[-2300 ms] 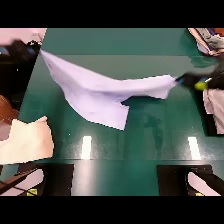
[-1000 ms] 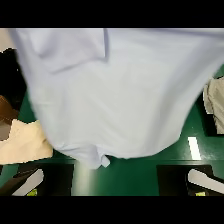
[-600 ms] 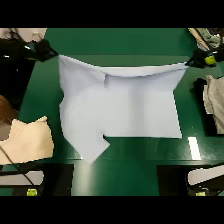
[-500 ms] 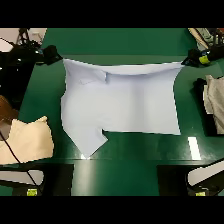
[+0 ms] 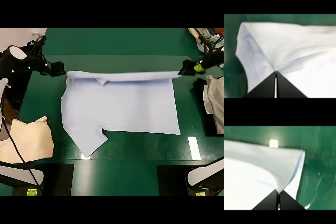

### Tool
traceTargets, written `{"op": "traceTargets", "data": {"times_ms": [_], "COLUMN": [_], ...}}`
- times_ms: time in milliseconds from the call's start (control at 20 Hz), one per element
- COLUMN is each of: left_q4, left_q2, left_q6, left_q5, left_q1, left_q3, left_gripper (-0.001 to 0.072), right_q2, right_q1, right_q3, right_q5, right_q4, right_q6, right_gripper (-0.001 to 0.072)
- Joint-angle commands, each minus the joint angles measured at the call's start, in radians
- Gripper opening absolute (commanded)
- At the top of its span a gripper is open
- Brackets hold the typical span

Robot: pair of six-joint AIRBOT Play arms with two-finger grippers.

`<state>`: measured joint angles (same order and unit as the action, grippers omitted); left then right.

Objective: Fold the shirts.

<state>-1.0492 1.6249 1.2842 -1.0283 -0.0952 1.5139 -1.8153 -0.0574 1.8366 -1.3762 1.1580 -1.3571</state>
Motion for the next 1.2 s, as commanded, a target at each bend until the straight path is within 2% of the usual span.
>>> {"op": "traceTargets", "data": {"times_ms": [0, 200, 250, 300, 350, 400, 450, 550, 650, 800, 1150], "left_q4": [-0.077, -0.067, -0.074, -0.074, -0.084, -0.096, -0.117, -0.198, -0.275, -0.273, 0.018], "left_q2": [0.004, 0.004, 0.003, 0.003, 0.003, 0.001, -0.006, -0.051, -0.148, -0.340, -0.679], "left_q6": [-0.001, 0.018, 0.049, 0.076, 0.096, 0.105, 0.105, 0.148, 0.212, 0.210, 0.220], "left_q5": [-0.043, -0.012, -0.012, -0.018, -0.035, -0.068, -0.110, -0.195, -0.220, -0.216, -0.154], "left_q1": [0.002, -0.001, -0.001, -0.001, -0.001, -0.001, -0.001, -0.001, -0.001, 0.002, 0.002], "left_q3": [-0.065, -0.123, -0.121, -0.119, -0.115, -0.111, -0.107, -0.115, -0.190, -0.419, -0.980], "left_gripper": [0.0019, 0.0022, 0.0130, 0.0445, 0.0556, 0.0540, 0.0540, 0.0540, 0.0540, 0.0540, 0.0541], "right_q2": [0.048, 0.077, 0.078, 0.078, 0.078, 0.079, 0.079, 0.113, 0.196, 0.346, 0.566], "right_q1": [0.000, 0.014, 0.015, 0.025, 0.032, 0.033, 0.033, 0.030, 0.019, 0.018, 0.018], "right_q3": [-0.164, -0.283, -0.296, -0.301, -0.300, -0.288, -0.271, -0.269, -0.333, -0.479, -0.708], "right_q5": [0.043, 0.067, 0.062, 0.055, 0.051, 0.031, -0.004, -0.046, -0.029, 0.001, 0.099], "right_q4": [0.019, 0.011, 0.010, 0.007, 0.007, 0.007, 0.003, 0.005, 0.003, 0.003, -0.023], "right_q6": [0.021, 0.023, 0.023, 0.023, 0.023, 0.022, 0.022, 0.023, 0.024, 0.032, 0.031], "right_gripper": [0.0015, 0.0016, 0.0017, 0.0020, 0.0113, 0.0352, 0.0389, 0.0389, 0.0389, 0.0387, 0.0387]}}
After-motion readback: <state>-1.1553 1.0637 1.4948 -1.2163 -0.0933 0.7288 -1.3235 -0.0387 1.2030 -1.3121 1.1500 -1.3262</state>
